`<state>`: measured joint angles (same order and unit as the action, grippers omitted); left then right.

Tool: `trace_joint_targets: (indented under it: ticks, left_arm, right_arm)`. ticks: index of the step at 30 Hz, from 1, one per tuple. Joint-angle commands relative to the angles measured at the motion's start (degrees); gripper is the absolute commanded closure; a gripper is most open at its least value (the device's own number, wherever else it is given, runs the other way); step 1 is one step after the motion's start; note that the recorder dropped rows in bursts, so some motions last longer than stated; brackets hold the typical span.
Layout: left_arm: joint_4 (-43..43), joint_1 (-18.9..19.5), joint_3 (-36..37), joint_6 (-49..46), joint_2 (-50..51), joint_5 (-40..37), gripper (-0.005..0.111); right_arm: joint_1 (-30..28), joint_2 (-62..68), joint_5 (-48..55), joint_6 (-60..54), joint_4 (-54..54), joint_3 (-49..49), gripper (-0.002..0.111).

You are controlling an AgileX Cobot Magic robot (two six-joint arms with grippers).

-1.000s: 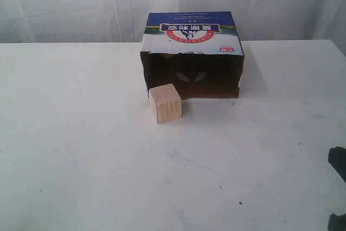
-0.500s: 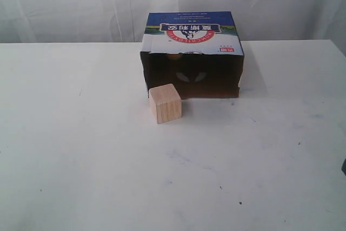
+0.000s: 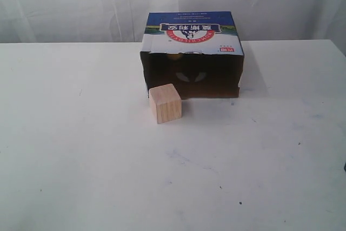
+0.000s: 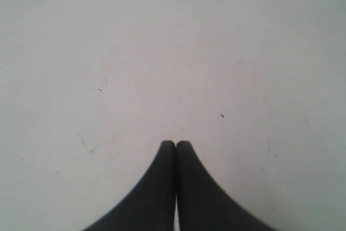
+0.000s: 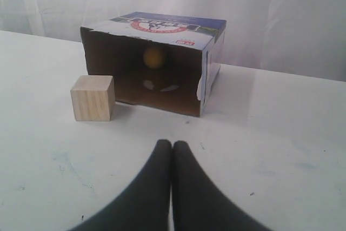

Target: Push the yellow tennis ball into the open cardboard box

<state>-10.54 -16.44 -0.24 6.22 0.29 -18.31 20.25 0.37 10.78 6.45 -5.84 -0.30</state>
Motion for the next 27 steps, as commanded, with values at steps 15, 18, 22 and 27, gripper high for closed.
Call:
trace_joint_targets:
  ticks: [15, 18, 22, 27]
  left_arm:
    - [-0.18, -0.29, 0.24, -0.13, -0.29, -0.70, 0.107]
    - [-0.18, -0.29, 0.24, -0.13, -0.29, -0.70, 0.107]
    - [-0.18, -0.29, 0.24, -0.13, -0.29, -0.70, 0.107]
    - [-0.18, -0.29, 0.24, -0.13, -0.29, -0.70, 0.107]
  right_arm:
    - [-0.40, -0.37, -0.07, -6.14, 0.08, 0.30, 0.108]
    - [-0.40, -0.37, 0.22, -6.45, 0.08, 0.30, 0.108]
    - [-0.40, -0.37, 2.00, -6.45, 0.08, 0.30, 0.108]
    - [-0.40, -0.37, 1.92, -6.45, 0.22, 0.30, 0.108]
